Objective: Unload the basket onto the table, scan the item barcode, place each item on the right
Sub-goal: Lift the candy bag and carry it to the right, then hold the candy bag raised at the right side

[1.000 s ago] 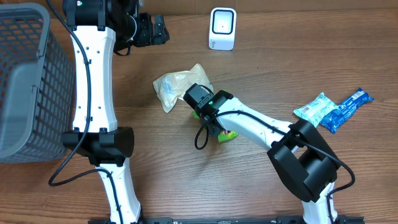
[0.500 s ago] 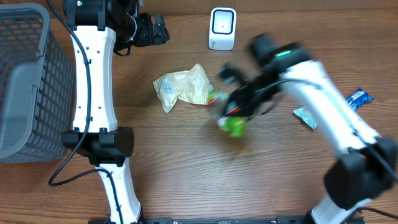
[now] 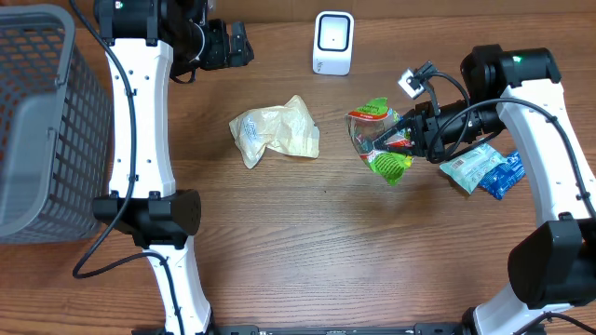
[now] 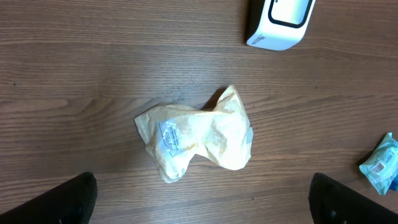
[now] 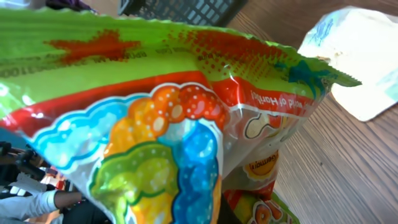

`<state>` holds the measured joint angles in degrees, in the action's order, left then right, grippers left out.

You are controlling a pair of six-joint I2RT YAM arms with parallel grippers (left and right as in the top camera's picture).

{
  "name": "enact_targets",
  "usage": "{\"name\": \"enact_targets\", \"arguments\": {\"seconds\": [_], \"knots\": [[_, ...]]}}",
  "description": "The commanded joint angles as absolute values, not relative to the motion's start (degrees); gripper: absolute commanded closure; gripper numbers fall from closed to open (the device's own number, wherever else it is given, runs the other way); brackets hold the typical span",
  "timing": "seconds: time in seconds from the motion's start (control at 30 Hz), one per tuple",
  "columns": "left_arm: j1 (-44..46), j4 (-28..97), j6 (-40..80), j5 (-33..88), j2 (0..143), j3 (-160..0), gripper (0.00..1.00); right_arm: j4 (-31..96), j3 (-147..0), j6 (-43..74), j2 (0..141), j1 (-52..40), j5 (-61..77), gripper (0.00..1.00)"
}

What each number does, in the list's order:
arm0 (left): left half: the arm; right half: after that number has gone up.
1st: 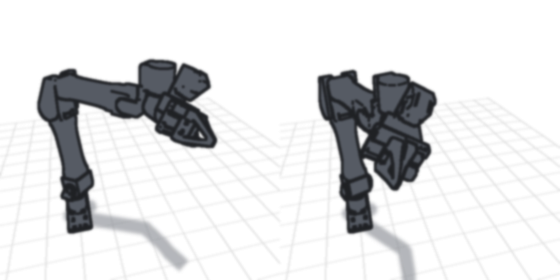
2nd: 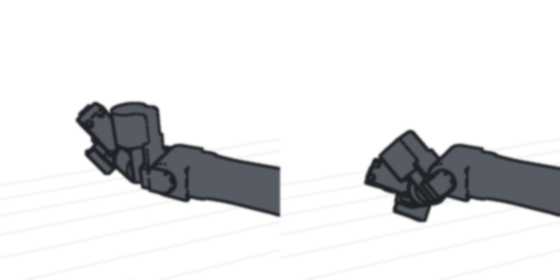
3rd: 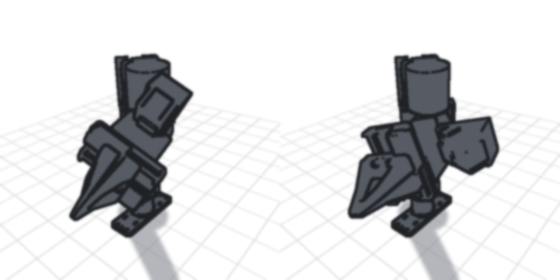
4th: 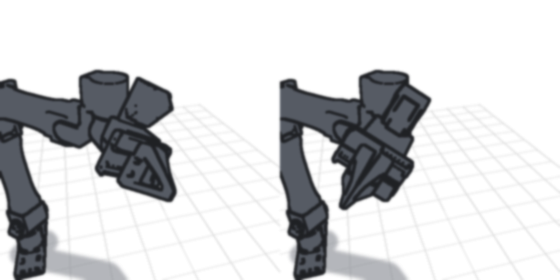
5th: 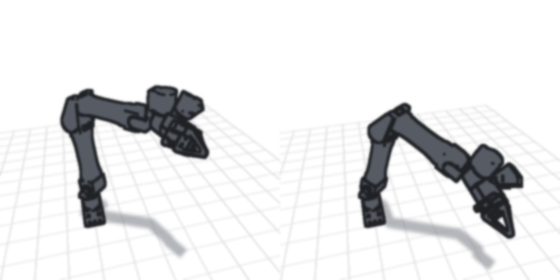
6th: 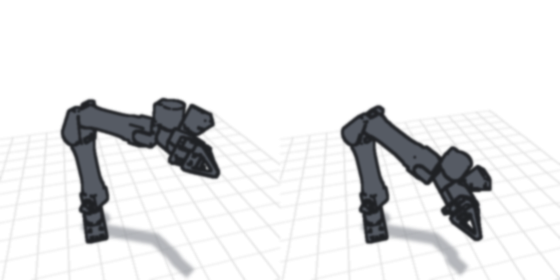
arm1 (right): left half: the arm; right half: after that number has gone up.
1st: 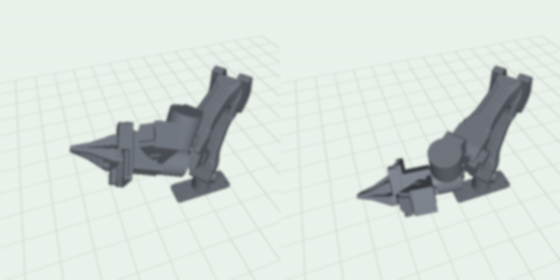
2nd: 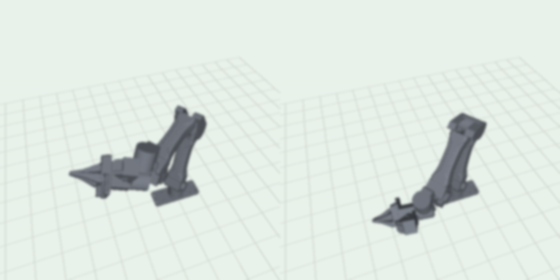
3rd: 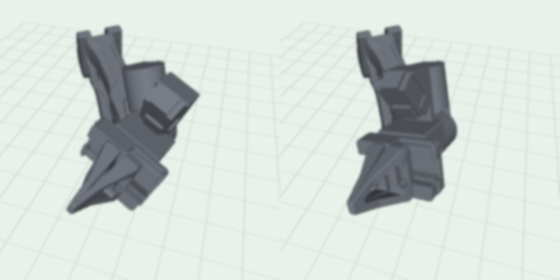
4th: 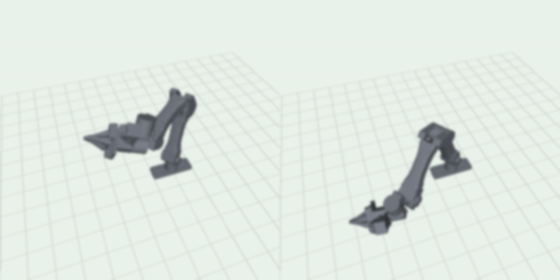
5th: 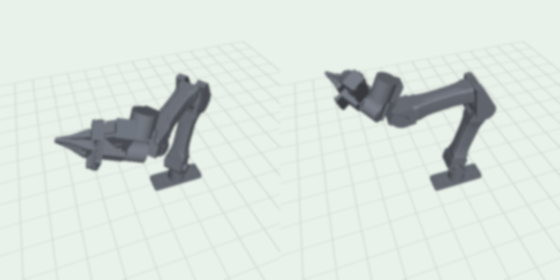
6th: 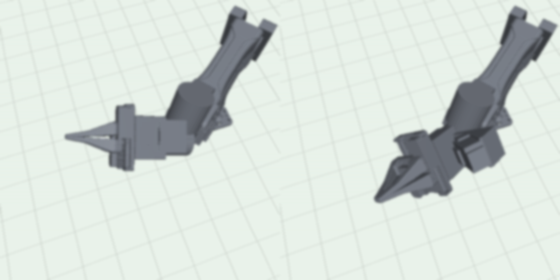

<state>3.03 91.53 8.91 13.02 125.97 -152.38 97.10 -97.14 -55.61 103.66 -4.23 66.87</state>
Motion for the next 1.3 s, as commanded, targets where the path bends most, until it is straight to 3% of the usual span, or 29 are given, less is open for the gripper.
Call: {"name": "enact_targets", "arguments": {"seconds": [0.0,0.37,1.03,1.27], "knots": [[3.8,91.5,9.2,12.9,124.4,-152.4,0.00,97.1,-98.0,-57.3,101.2,-4.3,71.5,0.96],[3.8,91.5,9.2,12.9,124.4,-152.4,0.00,97.1,-104.9,-54.8,91.1,-4.3,72.1,0.97],[3.8,91.5,9.2,12.9,124.4,-152.4,0.00,95.1,-105.4,-55.4,90.6,-4.3,63.7,0.96],[3.8,91.5,9.2,12.9,124.4,-152.4,0.00,94.7,-105.4,-60.3,90.6,-4.3,69.6,0.96]]}}
